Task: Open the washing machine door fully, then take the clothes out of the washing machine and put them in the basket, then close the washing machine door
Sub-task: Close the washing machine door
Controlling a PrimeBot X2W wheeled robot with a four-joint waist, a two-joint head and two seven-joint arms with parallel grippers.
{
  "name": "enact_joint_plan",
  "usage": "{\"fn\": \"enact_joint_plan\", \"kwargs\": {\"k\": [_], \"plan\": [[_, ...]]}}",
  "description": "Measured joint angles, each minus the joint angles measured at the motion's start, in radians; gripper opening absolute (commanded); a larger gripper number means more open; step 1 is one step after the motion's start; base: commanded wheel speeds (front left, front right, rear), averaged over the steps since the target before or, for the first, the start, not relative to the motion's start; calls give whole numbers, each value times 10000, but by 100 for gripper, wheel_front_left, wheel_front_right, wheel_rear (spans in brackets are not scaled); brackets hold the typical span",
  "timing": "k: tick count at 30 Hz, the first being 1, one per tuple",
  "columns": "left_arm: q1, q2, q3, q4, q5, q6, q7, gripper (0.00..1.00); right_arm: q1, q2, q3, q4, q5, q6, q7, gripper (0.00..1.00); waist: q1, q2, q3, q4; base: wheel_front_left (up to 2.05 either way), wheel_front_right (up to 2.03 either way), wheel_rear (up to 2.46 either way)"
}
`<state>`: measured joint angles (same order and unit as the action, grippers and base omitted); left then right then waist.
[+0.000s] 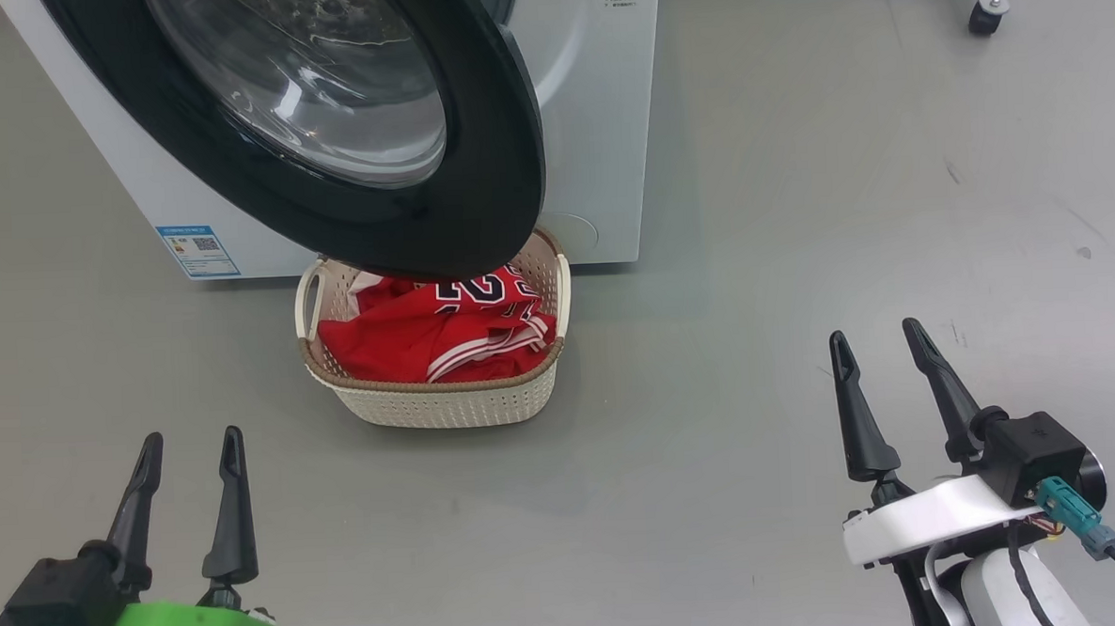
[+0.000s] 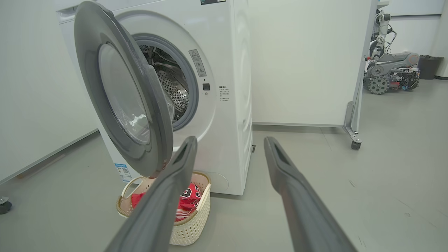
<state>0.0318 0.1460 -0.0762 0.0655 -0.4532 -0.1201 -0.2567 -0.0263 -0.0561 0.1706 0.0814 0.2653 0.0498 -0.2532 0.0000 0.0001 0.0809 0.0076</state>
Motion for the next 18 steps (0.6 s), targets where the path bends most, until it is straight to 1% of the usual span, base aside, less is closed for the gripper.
{"fn": "enact_joint_plan", "kwargs": {"k": [7, 11, 18], "plan": [[1, -79, 52, -42, 117, -8, 0, 100, -3, 6, 4, 0, -2, 0, 2, 100, 0, 0, 69, -11, 0, 0, 0], [2, -65, 19, -48, 458, -10, 0, 100, -6, 15, 4, 0, -2, 0, 0, 100, 0, 0, 108, -14, 0, 0, 0], [2, -96, 15, -86, 458, -10, 0, 100, -11, 27, 4, -4, -4, 2, 2, 100, 0, 0, 166, 1, 0, 0, 0]]}}
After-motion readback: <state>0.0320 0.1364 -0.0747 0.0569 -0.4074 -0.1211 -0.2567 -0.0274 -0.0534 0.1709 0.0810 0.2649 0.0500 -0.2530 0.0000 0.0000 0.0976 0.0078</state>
